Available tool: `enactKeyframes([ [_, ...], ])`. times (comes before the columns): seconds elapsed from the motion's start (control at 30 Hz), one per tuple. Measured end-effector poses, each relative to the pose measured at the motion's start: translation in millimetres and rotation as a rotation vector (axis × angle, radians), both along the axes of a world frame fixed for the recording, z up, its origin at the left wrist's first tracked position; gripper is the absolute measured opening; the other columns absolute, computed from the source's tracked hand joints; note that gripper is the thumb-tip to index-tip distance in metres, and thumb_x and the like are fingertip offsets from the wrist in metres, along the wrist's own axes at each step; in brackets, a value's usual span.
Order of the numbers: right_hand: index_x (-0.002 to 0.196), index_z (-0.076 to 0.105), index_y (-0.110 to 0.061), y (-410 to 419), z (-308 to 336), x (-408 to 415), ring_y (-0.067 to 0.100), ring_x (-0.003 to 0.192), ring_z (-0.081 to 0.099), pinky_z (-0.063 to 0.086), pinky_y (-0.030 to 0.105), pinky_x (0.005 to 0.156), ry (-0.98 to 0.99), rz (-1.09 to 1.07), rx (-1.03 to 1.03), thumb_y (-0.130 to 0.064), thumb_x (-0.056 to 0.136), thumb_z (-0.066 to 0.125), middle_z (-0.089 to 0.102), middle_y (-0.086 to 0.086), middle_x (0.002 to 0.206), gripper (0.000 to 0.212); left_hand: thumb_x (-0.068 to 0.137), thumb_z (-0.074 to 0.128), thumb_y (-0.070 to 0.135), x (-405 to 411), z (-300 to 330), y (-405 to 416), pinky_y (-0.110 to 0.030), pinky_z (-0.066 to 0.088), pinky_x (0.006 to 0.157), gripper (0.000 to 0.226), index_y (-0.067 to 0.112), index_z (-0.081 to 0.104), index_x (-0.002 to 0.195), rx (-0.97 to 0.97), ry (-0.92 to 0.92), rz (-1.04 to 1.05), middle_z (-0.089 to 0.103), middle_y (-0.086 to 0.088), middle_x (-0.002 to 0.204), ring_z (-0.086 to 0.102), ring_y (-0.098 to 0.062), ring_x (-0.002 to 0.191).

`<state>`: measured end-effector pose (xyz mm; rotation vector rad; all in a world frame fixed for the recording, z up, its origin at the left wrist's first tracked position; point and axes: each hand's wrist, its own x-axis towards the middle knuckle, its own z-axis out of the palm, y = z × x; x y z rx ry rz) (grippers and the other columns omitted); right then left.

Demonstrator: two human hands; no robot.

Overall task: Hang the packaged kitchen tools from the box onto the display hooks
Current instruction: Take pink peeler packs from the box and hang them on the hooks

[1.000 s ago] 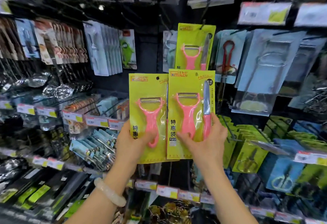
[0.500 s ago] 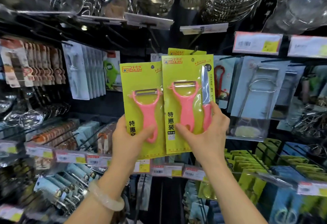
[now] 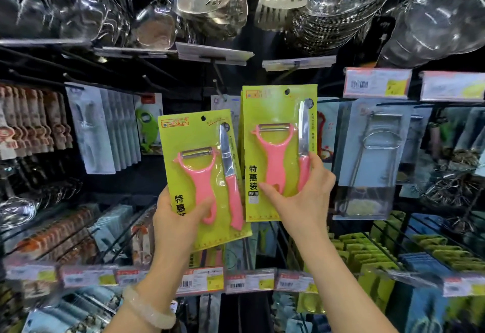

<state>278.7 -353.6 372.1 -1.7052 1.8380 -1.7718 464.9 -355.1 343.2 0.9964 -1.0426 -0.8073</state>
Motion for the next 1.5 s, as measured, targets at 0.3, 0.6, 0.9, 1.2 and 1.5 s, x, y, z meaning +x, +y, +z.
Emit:
enactKeyframes([
  [0.3, 0.147, 0.018, -0.024, -36, 7, -5, 0.029, 0.124, 0.037, 0.035, 0.045, 0.107, 0.071, -0.047, 0.118, -0.056, 0.062, 0.078, 0.024, 0.011, 0.139, 0.109, 0.075, 0.077, 0.011, 7, -2, -1, -0.047, 0.057, 0.076, 0.047, 0.016, 0.056, 0.117, 0.007, -0.008, 0.006, 0.067, -0.004, 0.105, 0.066, -0.024, 0.095],
  [0.6, 0.139, 0.031, -0.029, -6, -9, 12, 0.013, 0.117, 0.050, 0.043, 0.031, 0.097, -0.144, 0.362, 0.153, -0.044, 0.083, 0.065, 0.044, -0.007, 0.129, 0.068, 0.078, 0.074, 0.007, -17, -8, 1, -0.013, 0.046, 0.059, 0.048, 0.022, 0.053, 0.119, -0.048, -0.088, -0.034, 0.065, 0.004, 0.101, 0.063, -0.008, 0.087],
  [0.9, 0.146, 0.020, -0.037, 25, -26, 10, -0.012, 0.128, 0.021, 0.023, 0.023, 0.109, -0.147, 0.290, 0.004, -0.030, 0.080, 0.073, 0.026, -0.026, 0.141, 0.085, 0.075, 0.072, 0.045, -55, -7, 11, -0.050, 0.037, 0.108, 0.085, 0.051, 0.018, 0.141, -0.123, -0.225, -0.142, 0.040, -0.002, 0.148, 0.041, -0.021, 0.134],
  [1.2, 0.147, 0.024, -0.029, 17, 18, -14, -0.001, 0.133, 0.029, 0.028, 0.030, 0.112, -0.104, 0.220, -0.095, -0.031, 0.080, 0.073, 0.031, -0.016, 0.145, 0.083, 0.086, 0.067, 0.024, -77, 40, 2, -0.039, 0.030, 0.115, 0.080, 0.031, 0.018, 0.149, -0.295, -0.286, -0.181, 0.029, 0.011, 0.152, 0.031, -0.008, 0.138],
  [1.5, 0.148, 0.020, -0.028, 9, 14, -17, -0.009, 0.123, 0.022, 0.022, 0.021, 0.105, -0.068, 0.229, -0.051, -0.033, 0.081, 0.071, 0.028, -0.013, 0.145, 0.084, 0.087, 0.066, 0.023, -82, 35, -4, -0.014, 0.020, 0.104, 0.079, 0.031, 0.017, 0.149, -0.274, -0.290, -0.157, 0.024, 0.020, 0.150, 0.023, 0.006, 0.132],
])
